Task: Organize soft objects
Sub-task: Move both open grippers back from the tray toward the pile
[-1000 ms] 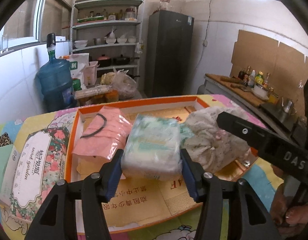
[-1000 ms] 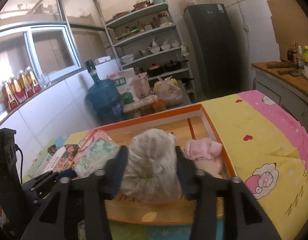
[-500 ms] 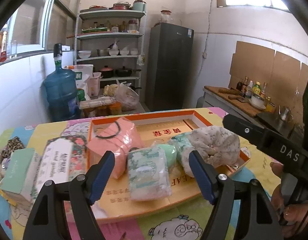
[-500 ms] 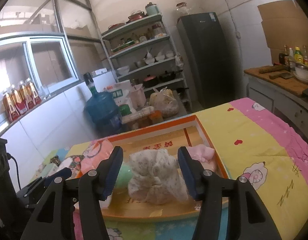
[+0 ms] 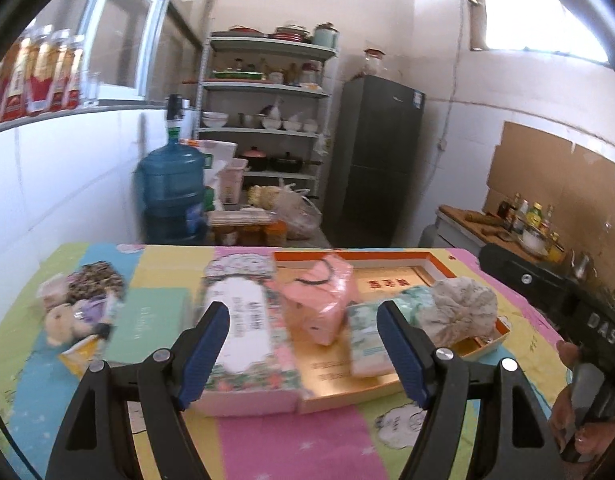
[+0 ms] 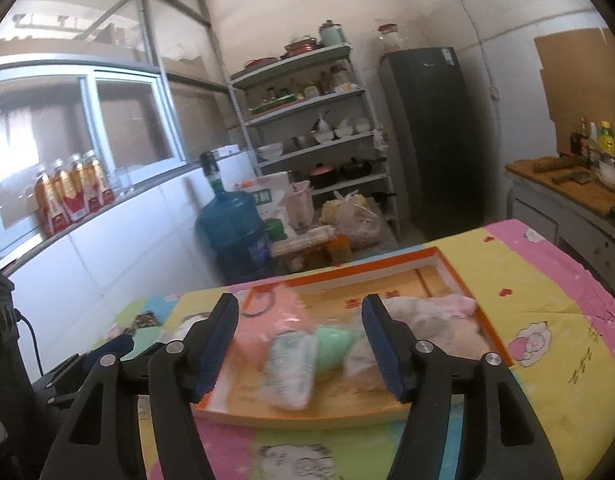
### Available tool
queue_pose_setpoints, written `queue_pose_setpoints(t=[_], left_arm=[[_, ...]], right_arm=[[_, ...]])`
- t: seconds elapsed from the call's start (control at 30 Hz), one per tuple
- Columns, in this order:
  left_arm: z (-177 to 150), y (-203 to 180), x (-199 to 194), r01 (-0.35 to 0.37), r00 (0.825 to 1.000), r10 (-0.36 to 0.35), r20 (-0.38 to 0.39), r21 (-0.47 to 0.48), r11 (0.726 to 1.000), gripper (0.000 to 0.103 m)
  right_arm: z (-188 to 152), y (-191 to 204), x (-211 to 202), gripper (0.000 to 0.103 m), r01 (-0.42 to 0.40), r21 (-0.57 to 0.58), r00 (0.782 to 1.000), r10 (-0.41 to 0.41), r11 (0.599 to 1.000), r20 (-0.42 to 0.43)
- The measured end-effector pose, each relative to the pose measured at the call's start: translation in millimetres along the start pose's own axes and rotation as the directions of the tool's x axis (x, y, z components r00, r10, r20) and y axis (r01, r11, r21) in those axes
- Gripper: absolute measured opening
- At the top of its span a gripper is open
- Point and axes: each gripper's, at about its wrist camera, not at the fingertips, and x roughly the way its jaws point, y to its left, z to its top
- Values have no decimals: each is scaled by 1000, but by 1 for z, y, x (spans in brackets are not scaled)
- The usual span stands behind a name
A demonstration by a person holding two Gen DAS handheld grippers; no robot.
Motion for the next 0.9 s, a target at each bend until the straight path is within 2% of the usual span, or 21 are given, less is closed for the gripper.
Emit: queue_pose_setpoints(t=[0.23, 0.43, 0.5, 0.57, 0.9], left_arm=[[-4, 52, -28, -95, 995, 96, 18, -38, 995, 76], [-8, 92, -49, -127, 991, 130, 41, -66, 990, 76], [-9, 104, -54, -140, 989, 143, 43, -58, 988, 86], [-10, 115, -59, -147, 987, 150, 50, -57, 987, 90], [-21, 184, -85, -194, 978, 201, 47, -126, 973, 90]], right_arm=[[-7, 56, -3, 74, -47, -47, 999, 47, 998, 1], [-16, 100, 1, 74, -81, -76, 997, 80, 994, -15], [-19, 112, 4, 74, -89, -85, 996, 88, 992, -21], [-23, 128, 7, 74, -100, -98, 995, 97, 990, -30], [-43, 191, 32, 74, -156, -147, 986, 144, 977, -85]])
